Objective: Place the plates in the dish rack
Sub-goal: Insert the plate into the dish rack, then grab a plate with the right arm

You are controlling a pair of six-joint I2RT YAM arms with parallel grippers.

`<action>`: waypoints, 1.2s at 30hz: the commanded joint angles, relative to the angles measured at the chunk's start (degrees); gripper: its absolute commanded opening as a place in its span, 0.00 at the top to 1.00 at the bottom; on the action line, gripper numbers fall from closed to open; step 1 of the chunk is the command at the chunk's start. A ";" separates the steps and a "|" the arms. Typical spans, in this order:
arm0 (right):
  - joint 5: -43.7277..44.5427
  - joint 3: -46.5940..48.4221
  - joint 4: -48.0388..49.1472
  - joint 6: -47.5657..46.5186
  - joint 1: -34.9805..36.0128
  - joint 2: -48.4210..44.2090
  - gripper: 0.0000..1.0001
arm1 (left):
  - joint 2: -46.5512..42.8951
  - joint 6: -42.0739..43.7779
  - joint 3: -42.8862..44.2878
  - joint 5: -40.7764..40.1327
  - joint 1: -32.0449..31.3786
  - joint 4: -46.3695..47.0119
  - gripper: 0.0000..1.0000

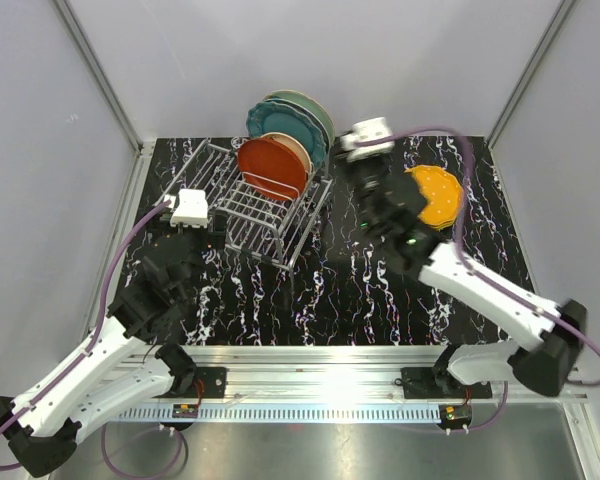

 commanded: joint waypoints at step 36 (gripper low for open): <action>-33.03 -5.53 -34.73 61.02 -66.59 19.89 0.56 | -1.01 -1.88 1.84 3.06 0.21 0.61 0.01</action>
